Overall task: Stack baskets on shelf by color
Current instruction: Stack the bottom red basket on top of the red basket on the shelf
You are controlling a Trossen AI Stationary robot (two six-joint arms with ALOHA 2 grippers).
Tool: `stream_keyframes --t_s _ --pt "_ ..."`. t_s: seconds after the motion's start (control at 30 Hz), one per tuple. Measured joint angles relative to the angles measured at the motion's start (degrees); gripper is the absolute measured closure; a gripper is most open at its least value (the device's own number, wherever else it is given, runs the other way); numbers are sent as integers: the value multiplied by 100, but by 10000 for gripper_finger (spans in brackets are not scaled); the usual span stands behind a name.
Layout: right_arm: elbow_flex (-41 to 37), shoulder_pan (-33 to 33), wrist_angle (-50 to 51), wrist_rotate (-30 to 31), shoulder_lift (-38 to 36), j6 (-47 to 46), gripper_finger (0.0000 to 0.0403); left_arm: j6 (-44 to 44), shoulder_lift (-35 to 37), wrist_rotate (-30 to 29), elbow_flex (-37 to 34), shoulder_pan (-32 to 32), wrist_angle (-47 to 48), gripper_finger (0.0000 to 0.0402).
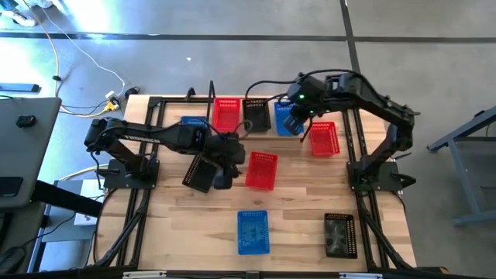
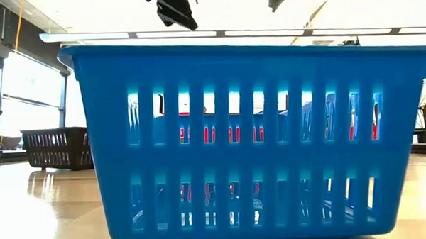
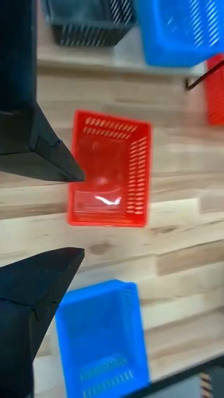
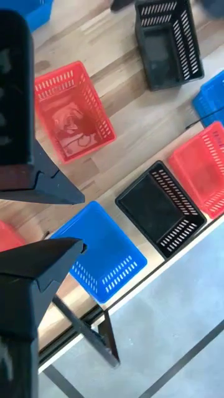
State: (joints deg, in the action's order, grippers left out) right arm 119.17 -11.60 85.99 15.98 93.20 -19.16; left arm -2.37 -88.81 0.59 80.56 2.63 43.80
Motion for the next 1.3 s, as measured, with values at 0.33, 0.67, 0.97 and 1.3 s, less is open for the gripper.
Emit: stream_keyframes --t_s 0.33,0.67,0.97,1.3 --pt "0 0 173 10 -494 13 318 -604 -729 -19 -10 -279 -335 227" --pt "-4 0 262 -3 -640 -28 318 -879 -1379 9 -10 -496 -772 227" --pt "-4 0 257 -7 -642 -137 318 -943 -1797 34 -9 -452 -1072 227" --pt "-4 0 258 -8 -642 -181 318 -1032 -2077 28 -16 -380 -1104 227"
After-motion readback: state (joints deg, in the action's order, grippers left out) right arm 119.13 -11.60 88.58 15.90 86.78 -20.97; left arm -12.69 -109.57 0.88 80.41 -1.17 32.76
